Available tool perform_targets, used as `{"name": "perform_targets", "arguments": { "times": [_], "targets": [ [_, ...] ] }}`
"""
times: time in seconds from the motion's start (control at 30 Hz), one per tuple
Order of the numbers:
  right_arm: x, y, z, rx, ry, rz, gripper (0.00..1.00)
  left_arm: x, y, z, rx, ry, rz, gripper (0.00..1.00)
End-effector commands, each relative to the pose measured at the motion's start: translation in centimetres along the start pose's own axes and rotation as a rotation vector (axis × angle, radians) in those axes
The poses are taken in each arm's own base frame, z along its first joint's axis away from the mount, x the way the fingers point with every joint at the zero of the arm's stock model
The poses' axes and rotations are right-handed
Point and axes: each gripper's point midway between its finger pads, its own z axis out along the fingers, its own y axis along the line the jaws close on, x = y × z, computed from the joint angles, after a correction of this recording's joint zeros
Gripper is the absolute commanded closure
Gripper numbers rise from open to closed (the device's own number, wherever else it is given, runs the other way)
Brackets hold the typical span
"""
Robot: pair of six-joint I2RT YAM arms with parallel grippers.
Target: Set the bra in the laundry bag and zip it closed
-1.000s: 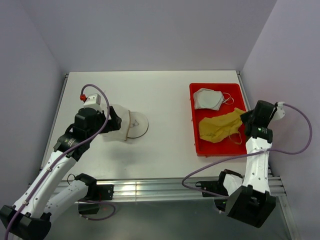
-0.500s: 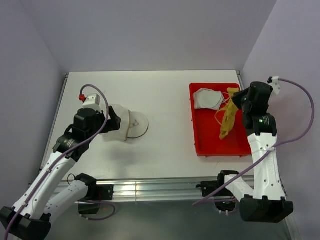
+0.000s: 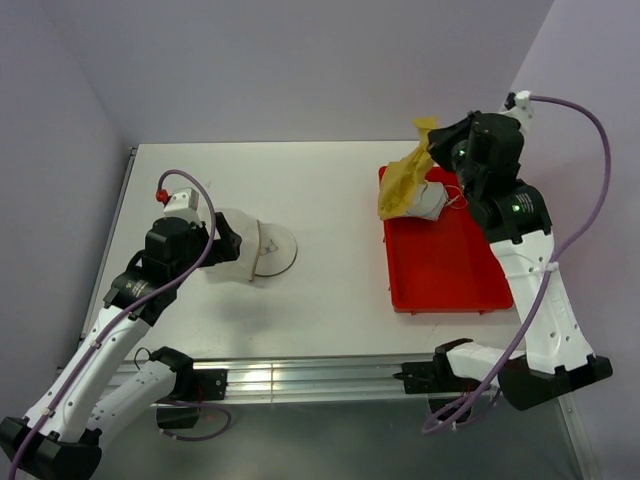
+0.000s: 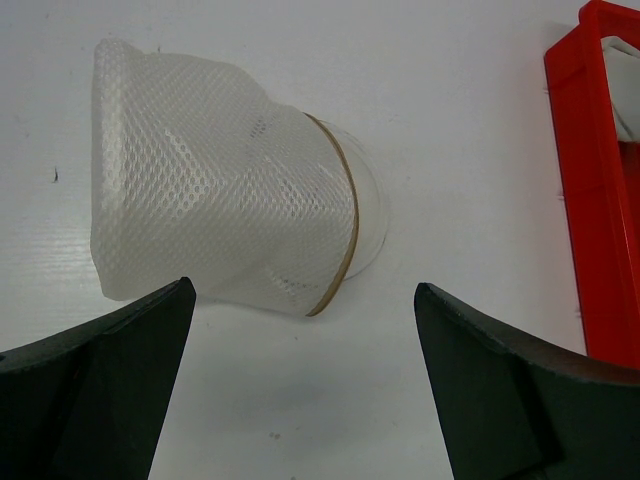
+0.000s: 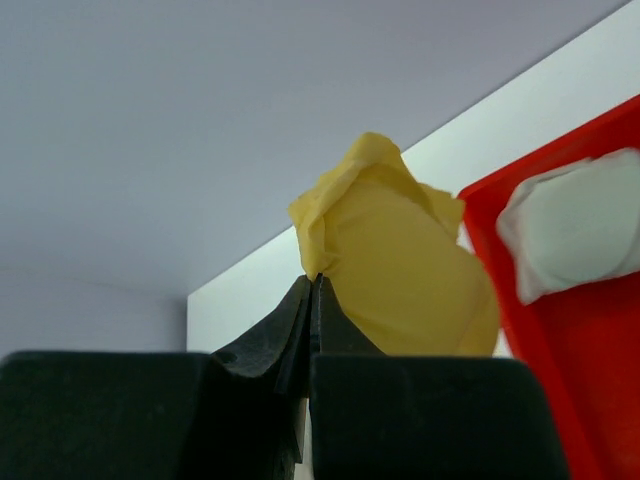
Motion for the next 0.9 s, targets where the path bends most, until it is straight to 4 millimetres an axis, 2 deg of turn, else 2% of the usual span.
{"name": "perform_targets", "arguments": {
  "times": [0.0, 0.07, 0.1, 0.17, 0.23, 0.27, 0.37, 0.43, 0.53, 0.63, 0.67, 0.73, 0.77, 0.8, 0.83, 0.87],
  "targets": [
    [2.2, 3.8, 0.6, -0.075, 0.045, 0.022, 1.00, -0.8, -0.2, -0.3, 0.009, -0.033, 0.002, 0.01],
    [4.0, 5.0, 1.1, -0.085, 0.072, 0.018, 1.00, -0.8, -0.2, -0.3, 0.008, -0.031, 0.003, 0.01],
    [5.9, 6.2, 1.6, -0.103, 0.109, 0.012, 1.00, -0.8, -0.2, -0.3, 0.008, -0.031, 0.003, 0.01],
    [8.6, 7.5, 2.9, -0.114, 0.155, 0.006, 1.00, -0.7, -0.2, -0.3, 0.007, -0.032, 0.003, 0.01],
    [11.1, 9.3, 3.0, -0.144, 0.203, 0.001, 1.00, -0.7, 0.0, -0.3, 0.001, -0.031, 0.003, 0.01],
    [12.3, 10.0, 3.7, -0.141, 0.219, -0.005, 1.00, -0.7, 0.0, -0.3, -0.002, -0.031, 0.003, 0.01],
    [14.8, 11.6, 4.2, -0.151, 0.263, -0.016, 1.00, -0.7, 0.1, -0.3, -0.007, -0.032, 0.003, 0.01],
    [15.6, 11.8, 4.3, -0.151, 0.276, -0.003, 1.00, -0.7, 0.2, -0.3, -0.010, -0.032, 0.003, 0.01],
    [16.8, 10.2, 4.7, -0.114, 0.282, -0.002, 1.00, -0.7, 0.2, -0.4, -0.010, -0.035, 0.002, 0.01],
    [19.1, 6.7, 5.3, -0.039, 0.293, -0.026, 1.00, -0.8, 0.1, -0.5, -0.004, -0.039, 0.002, 0.01],
    [21.1, 4.1, 5.4, 0.004, 0.322, -0.053, 1.00, -0.7, 0.0, -0.5, 0.000, -0.037, 0.001, 0.01],
    [22.3, 1.9, 6.1, 0.030, 0.318, -0.043, 1.00, -0.6, 0.0, -0.5, 0.003, -0.034, 0.003, 0.01],
    [24.2, -1.3, 6.1, 0.083, 0.346, -0.068, 1.00, -0.6, 0.0, -0.4, 0.005, -0.031, 0.004, 0.01],
    [24.7, -2.0, 6.5, 0.078, 0.337, -0.059, 1.00, -0.6, 0.0, -0.4, 0.005, -0.031, 0.004, 0.01],
    [25.0, -3.8, 7.0, 0.106, 0.335, -0.060, 1.00, -0.5, -0.1, -0.4, 0.007, -0.029, 0.005, 0.01],
    [26.8, -6.7, 6.9, 0.147, 0.365, -0.084, 1.00, -0.5, -0.1, -0.4, 0.006, -0.027, 0.004, 0.01]
  ]
}}
